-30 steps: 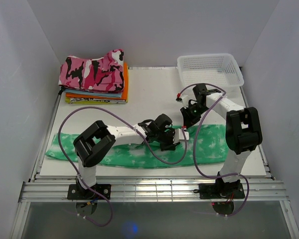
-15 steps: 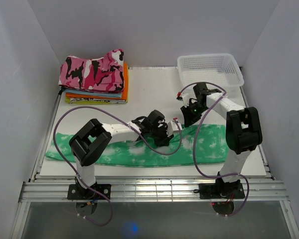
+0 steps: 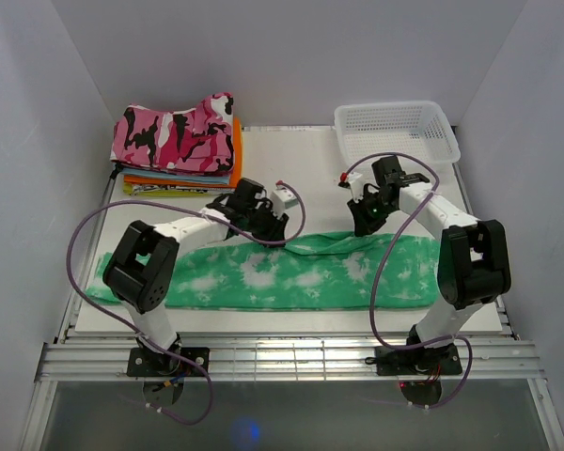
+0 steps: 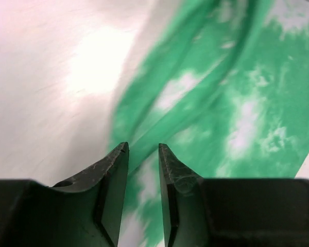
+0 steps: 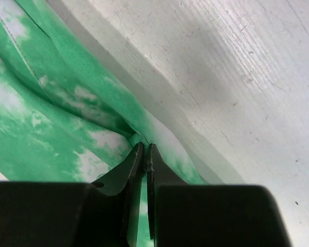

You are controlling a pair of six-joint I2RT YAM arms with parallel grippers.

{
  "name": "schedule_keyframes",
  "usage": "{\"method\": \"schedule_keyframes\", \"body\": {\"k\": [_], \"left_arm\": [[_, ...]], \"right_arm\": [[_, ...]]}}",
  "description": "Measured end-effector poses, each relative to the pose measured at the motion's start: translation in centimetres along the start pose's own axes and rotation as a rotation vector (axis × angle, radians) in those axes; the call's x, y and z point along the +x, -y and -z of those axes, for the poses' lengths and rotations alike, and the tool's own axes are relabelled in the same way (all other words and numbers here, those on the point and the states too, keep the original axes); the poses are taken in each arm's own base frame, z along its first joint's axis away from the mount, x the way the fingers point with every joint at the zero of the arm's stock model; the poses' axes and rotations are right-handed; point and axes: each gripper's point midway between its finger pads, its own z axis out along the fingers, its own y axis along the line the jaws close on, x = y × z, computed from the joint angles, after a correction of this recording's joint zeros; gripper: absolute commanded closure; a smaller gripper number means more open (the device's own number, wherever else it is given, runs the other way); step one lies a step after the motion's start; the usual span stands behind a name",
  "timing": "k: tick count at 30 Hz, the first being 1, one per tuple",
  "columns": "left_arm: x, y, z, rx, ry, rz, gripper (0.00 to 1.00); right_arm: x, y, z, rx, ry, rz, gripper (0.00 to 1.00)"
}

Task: Fold and stack the trousers
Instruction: Fold the trousers

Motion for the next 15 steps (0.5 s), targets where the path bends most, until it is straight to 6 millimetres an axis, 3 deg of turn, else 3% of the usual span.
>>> {"method": "schedule_keyframes", "body": {"k": [2, 4, 7, 11, 15], "left_arm": [[-0.2, -2.5, 2.5, -0.054, 0.021, 0.053, 0.63], [0.0, -3.4, 4.3, -0.075, 0.017, 0.079, 0.67], [1.1, -2.6, 5.4, -0.053, -0.018, 0.072, 0.65], [4.6, -1.3, 5.7, -0.032, -0.103, 0.085, 0.55], [6.8, -1.4, 5.9, -0.061, -0.156, 0.103, 0.54]], "right_arm": [[0.2, -0.1, 0.4, 0.011, 0.013, 0.014, 0.92], [0.5, -0.2, 0.4, 0.014, 0.018, 0.022, 0.92], [1.0, -0.3, 0.1, 0.013, 0.016, 0.028, 0.92], [1.1, -0.2, -0.1, 0.016, 0.022, 0.042, 0.92], [1.0, -0.3, 0.3, 0.029, 0.046, 0.072, 0.92]]}}
